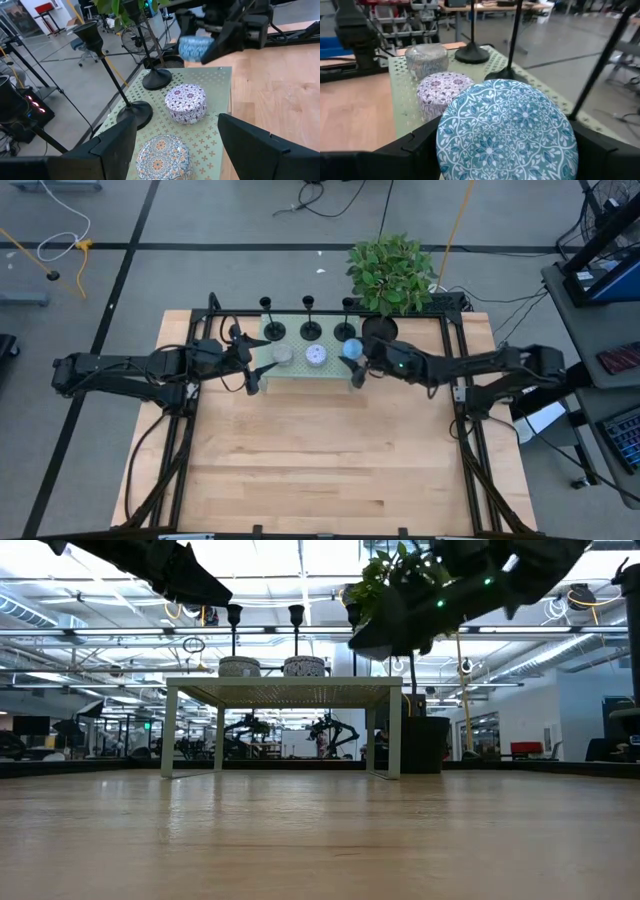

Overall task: Pick & Place candle stick holders
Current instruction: Put the blue scented candle on the shelf

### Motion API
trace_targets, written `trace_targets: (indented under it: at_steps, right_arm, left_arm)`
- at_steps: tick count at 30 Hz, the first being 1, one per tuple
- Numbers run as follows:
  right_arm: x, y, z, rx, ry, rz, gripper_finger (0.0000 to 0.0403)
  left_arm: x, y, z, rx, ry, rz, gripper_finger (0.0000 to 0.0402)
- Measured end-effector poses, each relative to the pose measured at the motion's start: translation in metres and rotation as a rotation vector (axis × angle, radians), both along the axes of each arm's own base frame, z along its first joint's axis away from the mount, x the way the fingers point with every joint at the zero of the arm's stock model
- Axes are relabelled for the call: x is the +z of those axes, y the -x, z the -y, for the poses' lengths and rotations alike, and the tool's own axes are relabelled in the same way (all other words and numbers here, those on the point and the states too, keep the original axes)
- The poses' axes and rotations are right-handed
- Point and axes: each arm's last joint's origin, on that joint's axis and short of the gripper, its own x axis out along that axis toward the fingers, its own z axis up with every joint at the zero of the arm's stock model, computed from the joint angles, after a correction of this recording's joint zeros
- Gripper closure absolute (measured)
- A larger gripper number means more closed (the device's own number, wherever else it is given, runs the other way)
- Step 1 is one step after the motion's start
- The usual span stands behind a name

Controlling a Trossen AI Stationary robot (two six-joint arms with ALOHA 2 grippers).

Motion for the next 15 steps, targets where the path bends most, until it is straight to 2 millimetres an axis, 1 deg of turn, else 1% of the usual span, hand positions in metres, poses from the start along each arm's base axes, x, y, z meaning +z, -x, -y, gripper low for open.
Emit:
trace_targets:
  at_steps: [4, 7, 12, 15]
  right_arm:
    - [-0.009, -0.006, 0.009, 0.017, -0.023, -0.003, 0.0110]
    - [-0.019, -0.010, 0.013, 0.006, -0.037, -0.019, 0.0110]
    - [-0.031, -0.016, 0.015, 0.006, -0.043, -0.043, 0.0106]
    - [-0.032, -0.016, 0.015, 0.009, -0.033, -0.049, 0.0099]
  left_arm:
    - [0.000, 0.000, 0.000, 0.000, -0.002, -0.001, 0.0121]
    - [0.000, 0.000, 0.000, 0.000, -0.002, 0.000, 0.0121]
    - [0.000, 0.000, 0.000, 0.000, -0.002, -0.001, 0.0121]
    - [0.000, 0.000, 0.000, 0.000, -0.002, -0.001, 0.0121]
